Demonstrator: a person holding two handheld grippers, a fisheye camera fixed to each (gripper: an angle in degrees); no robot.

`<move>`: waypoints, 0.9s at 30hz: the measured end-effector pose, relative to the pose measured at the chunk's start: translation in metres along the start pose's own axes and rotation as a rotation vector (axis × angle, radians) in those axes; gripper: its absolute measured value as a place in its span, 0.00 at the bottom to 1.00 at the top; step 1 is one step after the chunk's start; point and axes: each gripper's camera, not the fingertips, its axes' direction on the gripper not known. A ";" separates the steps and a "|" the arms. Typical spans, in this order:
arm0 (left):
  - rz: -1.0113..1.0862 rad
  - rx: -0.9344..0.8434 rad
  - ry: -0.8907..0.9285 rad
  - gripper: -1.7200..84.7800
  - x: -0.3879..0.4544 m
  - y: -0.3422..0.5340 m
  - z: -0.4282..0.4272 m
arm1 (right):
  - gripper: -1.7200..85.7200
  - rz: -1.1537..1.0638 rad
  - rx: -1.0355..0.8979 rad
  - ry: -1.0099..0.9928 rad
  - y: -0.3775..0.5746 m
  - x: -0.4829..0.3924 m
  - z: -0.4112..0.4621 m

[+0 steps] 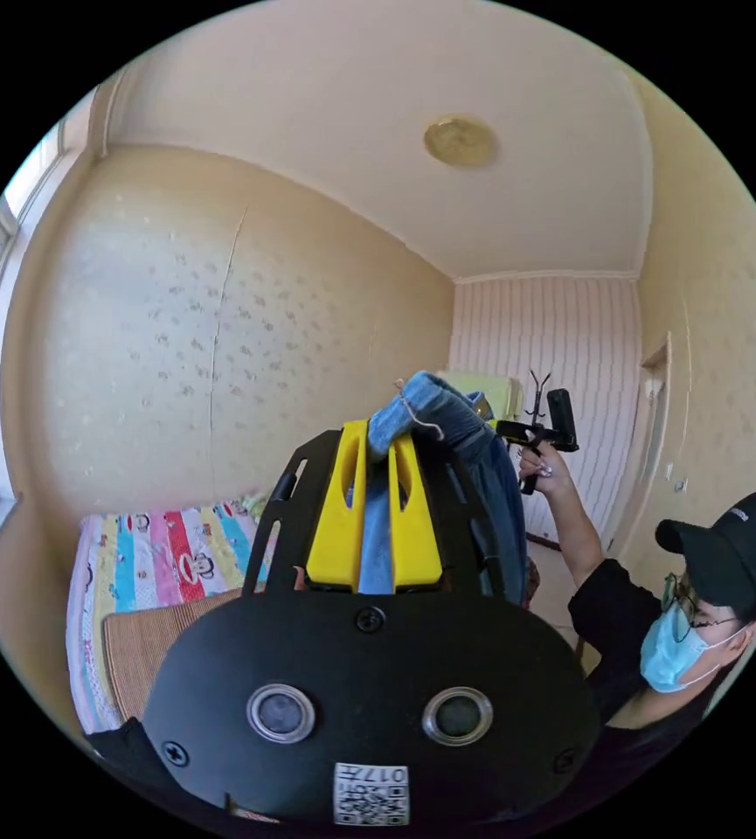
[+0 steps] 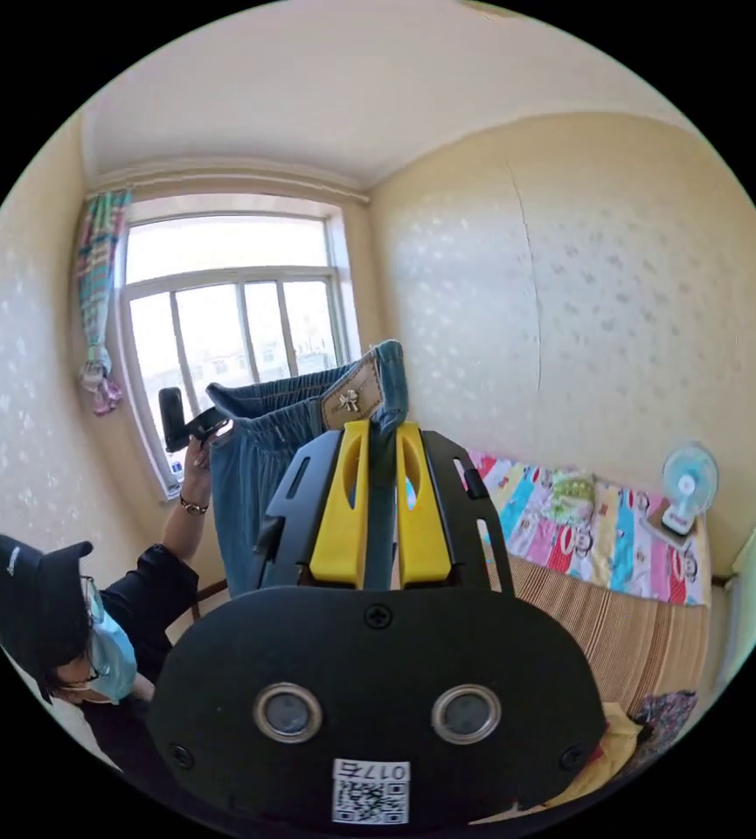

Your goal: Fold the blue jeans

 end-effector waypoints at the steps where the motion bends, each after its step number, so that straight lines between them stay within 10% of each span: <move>1: -0.030 -0.041 -0.029 0.07 -0.038 -0.009 0.045 | 0.06 0.058 -0.057 -0.004 0.002 0.042 0.036; 10: -0.482 -0.239 -0.122 0.09 -0.316 -0.033 0.323 | 0.21 0.369 0.204 0.256 0.013 0.348 0.266; 13: -0.456 -0.425 -0.103 0.15 -0.362 0.044 0.376 | 0.21 0.442 -0.012 0.212 0.068 0.412 0.342; 22: -0.489 -0.910 -0.153 0.15 -0.383 0.343 0.315 | 0.19 0.456 -0.622 -0.010 0.437 0.418 0.416; 27: -0.585 -0.746 -0.270 0.15 -0.343 0.396 0.179 | 0.19 0.586 -0.650 -0.228 0.553 0.340 0.367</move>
